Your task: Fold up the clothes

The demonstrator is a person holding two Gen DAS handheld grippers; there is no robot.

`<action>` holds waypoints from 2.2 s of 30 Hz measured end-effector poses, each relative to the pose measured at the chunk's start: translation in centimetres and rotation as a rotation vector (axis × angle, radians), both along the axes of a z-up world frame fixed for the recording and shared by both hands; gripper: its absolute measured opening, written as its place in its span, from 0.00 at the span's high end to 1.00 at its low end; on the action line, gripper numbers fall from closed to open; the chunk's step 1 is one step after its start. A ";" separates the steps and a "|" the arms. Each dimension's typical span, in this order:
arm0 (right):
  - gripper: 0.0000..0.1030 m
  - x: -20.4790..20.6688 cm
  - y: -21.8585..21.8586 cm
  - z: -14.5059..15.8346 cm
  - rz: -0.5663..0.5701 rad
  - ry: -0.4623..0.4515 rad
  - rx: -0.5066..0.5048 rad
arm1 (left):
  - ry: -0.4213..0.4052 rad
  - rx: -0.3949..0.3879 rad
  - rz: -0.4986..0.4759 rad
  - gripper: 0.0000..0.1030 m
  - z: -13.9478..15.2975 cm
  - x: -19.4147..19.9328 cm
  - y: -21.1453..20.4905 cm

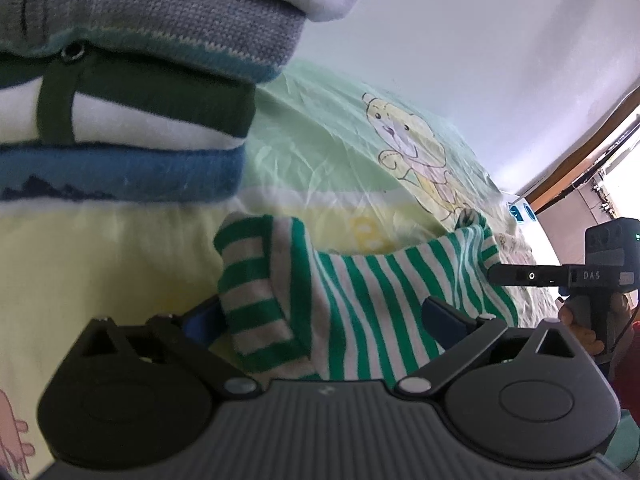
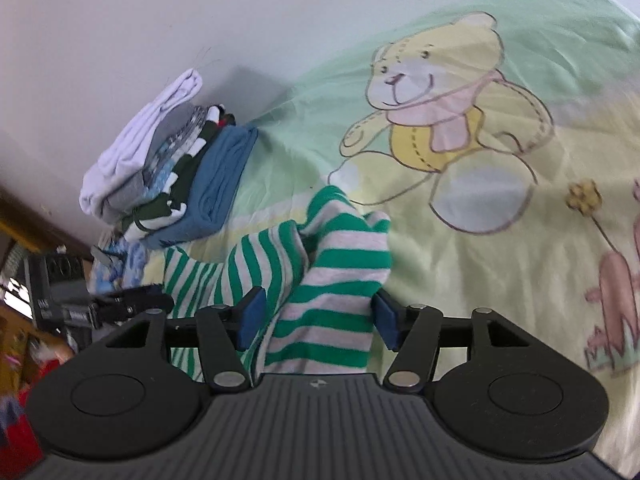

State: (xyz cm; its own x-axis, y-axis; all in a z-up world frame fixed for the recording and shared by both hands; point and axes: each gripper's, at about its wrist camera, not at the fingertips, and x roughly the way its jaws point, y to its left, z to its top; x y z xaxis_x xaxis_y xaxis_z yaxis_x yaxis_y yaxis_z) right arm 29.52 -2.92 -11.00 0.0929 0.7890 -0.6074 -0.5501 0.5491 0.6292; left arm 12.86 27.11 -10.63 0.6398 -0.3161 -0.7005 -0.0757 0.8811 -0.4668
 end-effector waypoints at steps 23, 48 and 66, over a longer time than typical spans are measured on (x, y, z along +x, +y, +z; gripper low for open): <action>0.36 -0.5 2.0 0.4 -0.018 -0.100 -0.055 | -0.022 0.099 0.008 0.02 -0.3 0.8 -1.0; 0.72 -1.1 3.4 1.1 0.054 -0.188 -0.193 | -0.025 0.456 0.077 0.65 -0.3 -0.1 -4.7; 0.72 -2.1 3.3 1.0 0.026 -0.239 -0.190 | -0.003 0.477 0.146 0.37 -0.5 0.1 -4.3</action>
